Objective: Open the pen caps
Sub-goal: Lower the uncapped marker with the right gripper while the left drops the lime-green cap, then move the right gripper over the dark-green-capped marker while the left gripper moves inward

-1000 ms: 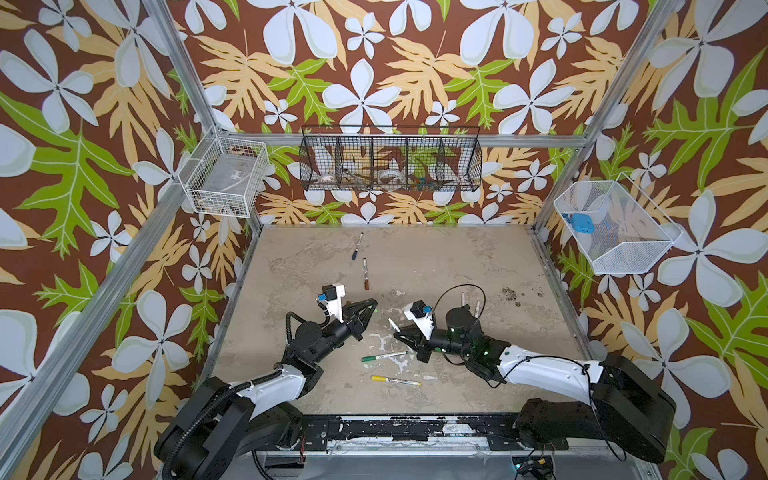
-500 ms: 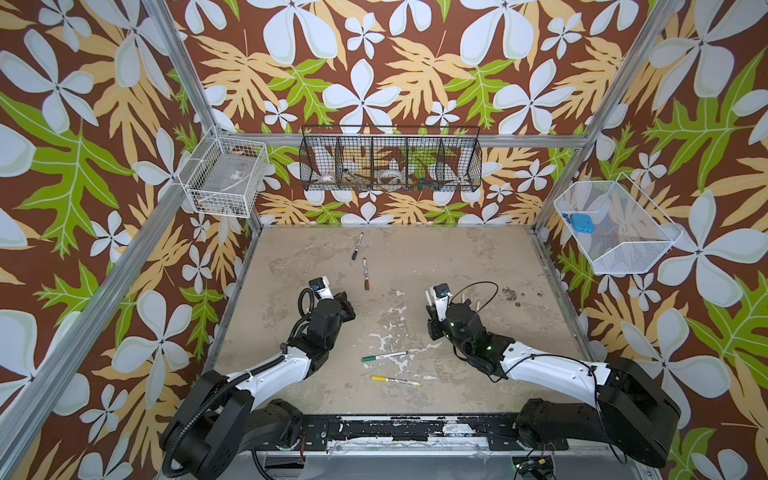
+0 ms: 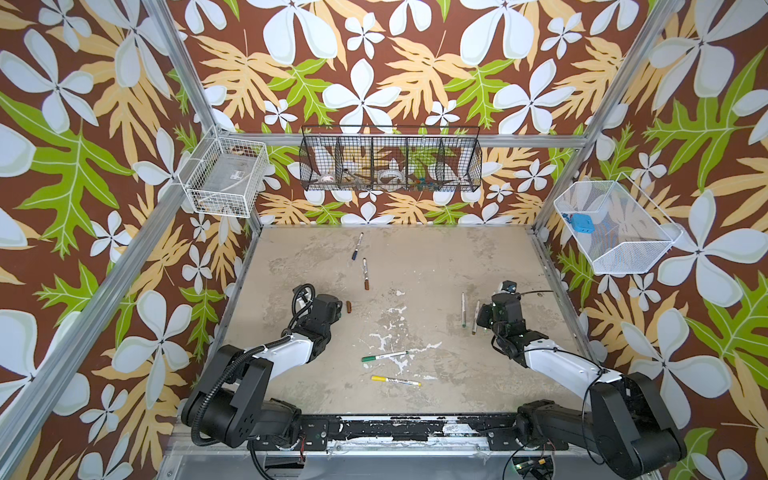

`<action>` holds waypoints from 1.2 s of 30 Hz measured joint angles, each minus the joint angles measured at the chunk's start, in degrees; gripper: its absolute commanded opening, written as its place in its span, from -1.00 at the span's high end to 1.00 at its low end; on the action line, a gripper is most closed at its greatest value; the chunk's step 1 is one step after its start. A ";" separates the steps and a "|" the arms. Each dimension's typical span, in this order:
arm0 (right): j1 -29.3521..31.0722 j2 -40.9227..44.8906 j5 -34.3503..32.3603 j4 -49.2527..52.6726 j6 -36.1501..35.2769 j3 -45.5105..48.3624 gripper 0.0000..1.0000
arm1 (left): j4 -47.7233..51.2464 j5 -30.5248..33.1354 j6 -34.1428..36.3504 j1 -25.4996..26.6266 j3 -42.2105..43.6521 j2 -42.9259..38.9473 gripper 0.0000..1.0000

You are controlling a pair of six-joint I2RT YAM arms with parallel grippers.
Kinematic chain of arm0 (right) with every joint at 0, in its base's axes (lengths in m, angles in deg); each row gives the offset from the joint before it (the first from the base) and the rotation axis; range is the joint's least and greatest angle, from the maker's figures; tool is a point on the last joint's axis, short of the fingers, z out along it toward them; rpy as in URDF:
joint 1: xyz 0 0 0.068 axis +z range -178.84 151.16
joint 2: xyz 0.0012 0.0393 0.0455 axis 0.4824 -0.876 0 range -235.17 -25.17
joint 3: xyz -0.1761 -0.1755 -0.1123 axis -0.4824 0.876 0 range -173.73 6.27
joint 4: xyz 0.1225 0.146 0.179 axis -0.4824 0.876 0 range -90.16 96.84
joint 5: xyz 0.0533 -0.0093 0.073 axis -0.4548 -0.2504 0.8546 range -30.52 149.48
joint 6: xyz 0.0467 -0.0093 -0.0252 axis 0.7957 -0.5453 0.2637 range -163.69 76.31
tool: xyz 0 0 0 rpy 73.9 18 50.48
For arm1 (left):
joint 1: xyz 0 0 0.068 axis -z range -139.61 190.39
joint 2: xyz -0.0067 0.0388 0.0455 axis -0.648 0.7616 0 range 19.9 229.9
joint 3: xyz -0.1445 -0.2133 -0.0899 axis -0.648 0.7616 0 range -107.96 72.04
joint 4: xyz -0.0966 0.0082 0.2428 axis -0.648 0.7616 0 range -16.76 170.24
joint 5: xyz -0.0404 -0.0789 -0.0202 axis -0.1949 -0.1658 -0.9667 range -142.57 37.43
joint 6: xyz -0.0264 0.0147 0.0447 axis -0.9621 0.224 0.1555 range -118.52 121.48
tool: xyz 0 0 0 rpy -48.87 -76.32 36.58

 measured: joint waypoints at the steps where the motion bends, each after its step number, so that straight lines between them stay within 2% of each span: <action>1: -0.57 -0.50 0.11 -0.02 0.26 -0.02 0.82 | 0.09 0.02 -0.04 -0.20 0.00 0.20 0.98; 14: -4.81 -8.13 5.44 -0.76 1.57 -1.05 0.72 | -0.15 -3.45 -0.31 -2.01 -0.39 5.29 0.97; 17: -6.03 -10.36 6.47 -1.11 1.79 -1.20 0.66 | -0.76 -4.63 -0.31 -2.32 -1.31 7.17 0.91; 20: -6.62 -11.98 7.48 -1.62 2.25 -1.55 0.56 | -1.77 -5.20 -0.31 -2.56 -1.86 8.13 0.78; 25: -6.88 -12.66 9.01 -2.97 2.36 -1.88 0.25 | -1.60 -6.69 -0.31 -2.91 -1.88 8.46 0.45; 29: -6.88 -12.09 9.29 -2.93 2.38 -1.79 0.17 | -2.16 -7.37 -0.26 -2.97 -1.90 8.68 0.30; 33: -6.64 -7.63 10.38 -2.91 2.16 -0.35 0.15 | -3.19 -8.22 -0.26 -3.28 -1.92 8.87 0.14; 35: -5.22 -3.82 10.08 -2.91 1.46 0.44 0.15 | -3.52 -8.79 -0.26 -3.30 -1.90 8.74 0.04; 36: -3.82 -1.64 10.05 -2.89 1.09 0.68 0.15 | -3.52 -9.25 -0.24 -3.32 -1.84 8.46 -0.10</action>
